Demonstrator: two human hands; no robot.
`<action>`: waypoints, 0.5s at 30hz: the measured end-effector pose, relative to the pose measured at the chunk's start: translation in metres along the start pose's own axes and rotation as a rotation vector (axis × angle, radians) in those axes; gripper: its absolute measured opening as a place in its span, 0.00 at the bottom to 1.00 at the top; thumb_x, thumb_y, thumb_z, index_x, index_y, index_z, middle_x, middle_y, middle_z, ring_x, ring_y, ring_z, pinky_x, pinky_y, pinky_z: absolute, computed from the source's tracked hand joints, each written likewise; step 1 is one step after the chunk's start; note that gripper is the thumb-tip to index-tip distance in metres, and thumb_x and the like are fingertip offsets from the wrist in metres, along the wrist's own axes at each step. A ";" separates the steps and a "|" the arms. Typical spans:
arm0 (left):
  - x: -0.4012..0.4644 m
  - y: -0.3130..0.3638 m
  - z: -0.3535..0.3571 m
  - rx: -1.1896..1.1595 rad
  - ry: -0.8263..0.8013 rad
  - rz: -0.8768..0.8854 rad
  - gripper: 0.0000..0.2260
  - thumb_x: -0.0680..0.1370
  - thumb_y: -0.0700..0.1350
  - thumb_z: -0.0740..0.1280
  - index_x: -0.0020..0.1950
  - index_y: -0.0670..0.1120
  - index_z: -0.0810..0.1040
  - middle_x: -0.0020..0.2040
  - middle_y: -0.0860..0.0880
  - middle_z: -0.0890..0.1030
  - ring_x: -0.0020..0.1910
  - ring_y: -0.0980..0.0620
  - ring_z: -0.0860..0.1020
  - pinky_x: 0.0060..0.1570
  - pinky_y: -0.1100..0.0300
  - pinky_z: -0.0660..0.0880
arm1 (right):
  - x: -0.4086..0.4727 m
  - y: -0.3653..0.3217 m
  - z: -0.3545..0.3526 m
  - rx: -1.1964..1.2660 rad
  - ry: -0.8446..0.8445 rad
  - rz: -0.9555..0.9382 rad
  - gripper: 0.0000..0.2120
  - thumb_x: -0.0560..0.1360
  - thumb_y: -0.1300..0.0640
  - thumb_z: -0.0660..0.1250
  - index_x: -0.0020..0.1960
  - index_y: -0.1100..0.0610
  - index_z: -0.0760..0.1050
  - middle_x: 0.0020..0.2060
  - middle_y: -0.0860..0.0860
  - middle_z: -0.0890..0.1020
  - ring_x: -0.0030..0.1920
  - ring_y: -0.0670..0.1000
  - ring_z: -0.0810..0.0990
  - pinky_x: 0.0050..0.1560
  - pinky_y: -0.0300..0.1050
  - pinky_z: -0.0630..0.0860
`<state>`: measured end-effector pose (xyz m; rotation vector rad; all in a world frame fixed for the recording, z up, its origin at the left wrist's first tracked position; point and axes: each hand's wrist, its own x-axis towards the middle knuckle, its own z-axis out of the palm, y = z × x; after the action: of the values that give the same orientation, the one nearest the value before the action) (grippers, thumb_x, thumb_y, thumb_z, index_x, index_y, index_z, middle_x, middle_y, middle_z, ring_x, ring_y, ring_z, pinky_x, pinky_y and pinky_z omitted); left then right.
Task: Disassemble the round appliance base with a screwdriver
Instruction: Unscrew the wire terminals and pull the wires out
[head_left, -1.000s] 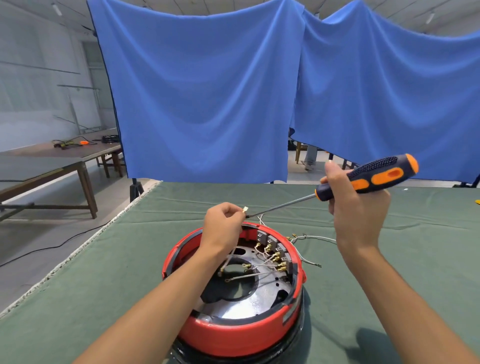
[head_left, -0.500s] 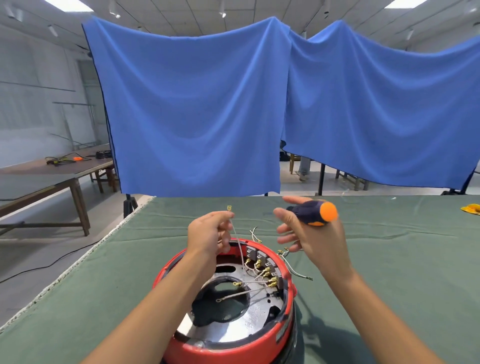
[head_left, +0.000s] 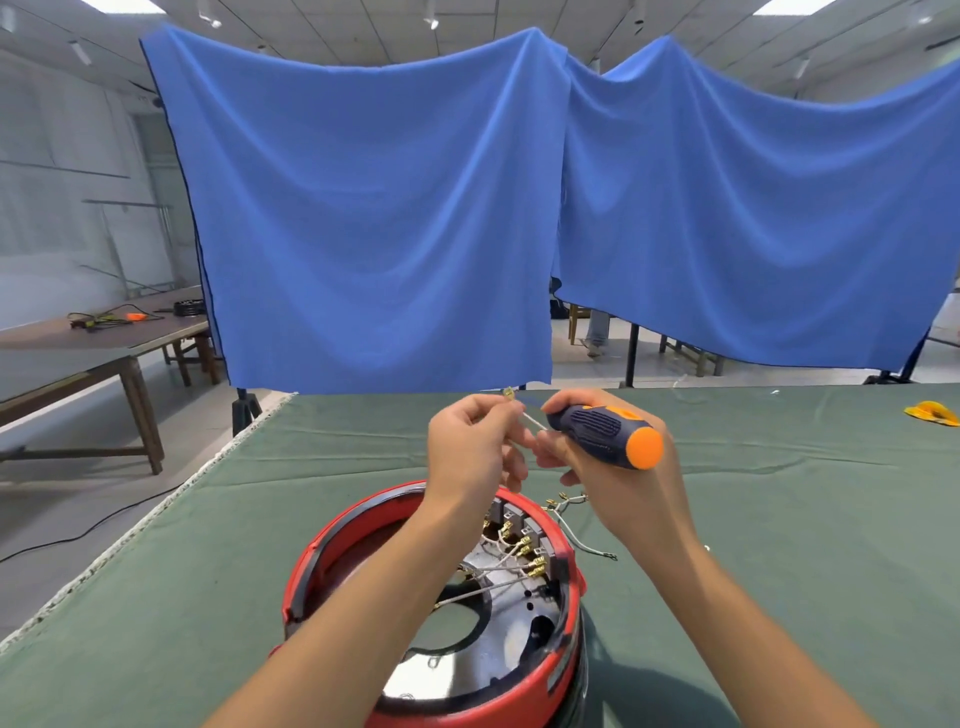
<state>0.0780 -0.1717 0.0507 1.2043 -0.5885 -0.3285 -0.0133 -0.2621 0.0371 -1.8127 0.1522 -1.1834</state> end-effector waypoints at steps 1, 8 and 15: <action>0.001 -0.005 -0.003 0.067 0.003 0.009 0.05 0.77 0.38 0.64 0.41 0.40 0.76 0.27 0.47 0.78 0.19 0.53 0.70 0.20 0.65 0.67 | 0.000 0.003 -0.002 -0.016 0.001 0.023 0.15 0.70 0.66 0.73 0.42 0.45 0.79 0.34 0.49 0.83 0.35 0.53 0.84 0.32 0.48 0.78; 0.013 -0.037 -0.035 1.031 -0.060 0.167 0.07 0.73 0.42 0.63 0.47 0.51 0.78 0.45 0.55 0.77 0.52 0.55 0.72 0.48 0.59 0.69 | -0.009 0.049 -0.042 -0.782 -0.013 -0.020 0.15 0.68 0.68 0.71 0.48 0.50 0.81 0.36 0.52 0.84 0.39 0.61 0.79 0.38 0.49 0.73; 0.014 -0.041 -0.041 0.936 -0.044 0.047 0.15 0.72 0.35 0.59 0.34 0.52 0.76 0.39 0.53 0.78 0.52 0.46 0.75 0.51 0.52 0.74 | -0.025 0.097 -0.053 -0.963 -0.186 0.175 0.18 0.70 0.62 0.69 0.57 0.48 0.79 0.46 0.56 0.84 0.47 0.61 0.80 0.44 0.49 0.73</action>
<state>0.1160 -0.1612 0.0059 2.0760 -0.8451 -0.0183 -0.0324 -0.3353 -0.0466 -2.6443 0.8718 -0.8494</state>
